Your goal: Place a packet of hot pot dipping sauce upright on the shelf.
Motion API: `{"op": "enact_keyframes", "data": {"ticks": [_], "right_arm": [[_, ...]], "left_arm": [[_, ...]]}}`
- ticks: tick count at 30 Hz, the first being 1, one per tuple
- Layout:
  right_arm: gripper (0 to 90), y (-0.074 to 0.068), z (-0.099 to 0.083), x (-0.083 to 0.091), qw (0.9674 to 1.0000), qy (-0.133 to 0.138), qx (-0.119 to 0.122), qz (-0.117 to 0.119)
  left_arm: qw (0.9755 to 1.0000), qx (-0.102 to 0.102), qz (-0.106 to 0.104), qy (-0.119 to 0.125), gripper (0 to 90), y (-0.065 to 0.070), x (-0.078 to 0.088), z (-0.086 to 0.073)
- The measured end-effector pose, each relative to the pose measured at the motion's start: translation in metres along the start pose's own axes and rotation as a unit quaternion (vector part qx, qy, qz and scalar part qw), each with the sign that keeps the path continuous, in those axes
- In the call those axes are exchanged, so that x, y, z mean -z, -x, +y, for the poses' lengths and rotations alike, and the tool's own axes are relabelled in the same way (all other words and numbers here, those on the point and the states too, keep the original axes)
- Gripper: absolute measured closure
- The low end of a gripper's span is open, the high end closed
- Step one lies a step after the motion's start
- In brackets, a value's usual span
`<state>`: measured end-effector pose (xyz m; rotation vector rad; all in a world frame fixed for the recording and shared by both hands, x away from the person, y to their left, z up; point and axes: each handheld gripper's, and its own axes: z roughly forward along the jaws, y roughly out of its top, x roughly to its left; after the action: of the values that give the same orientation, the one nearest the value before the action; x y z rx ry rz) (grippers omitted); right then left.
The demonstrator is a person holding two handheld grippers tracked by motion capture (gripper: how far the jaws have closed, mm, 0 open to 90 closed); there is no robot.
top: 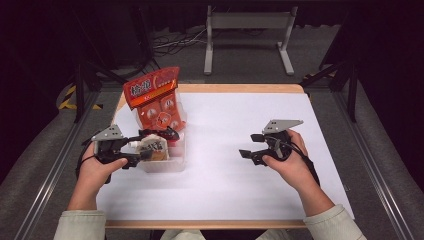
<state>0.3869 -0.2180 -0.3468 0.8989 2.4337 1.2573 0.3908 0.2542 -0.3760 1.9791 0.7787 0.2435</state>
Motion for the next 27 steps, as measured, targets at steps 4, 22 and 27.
{"op": "enact_keyframes", "data": {"ticks": [4, 22, 27], "right_arm": [[24.5, 0.004, -0.003, 0.008, 0.9995, 0.019, 0.017, -0.019], [19.0, 0.04, -0.047, 0.062, 0.9955, 0.07, -0.016, -0.061], [16.0, 0.05, -0.068, 0.065, 0.9942, 0.07, -0.029, -0.076]], "left_arm": [[0.9998, 0.007, 0.014, 0.008, 12.9, 0.002, 0.012, -0.004], [0.9984, -0.001, 0.054, 0.019, 5.1, 0.018, 0.03, -0.033], [0.9981, -0.001, 0.059, 0.017, 5.1, 0.023, 0.023, -0.041]]}}
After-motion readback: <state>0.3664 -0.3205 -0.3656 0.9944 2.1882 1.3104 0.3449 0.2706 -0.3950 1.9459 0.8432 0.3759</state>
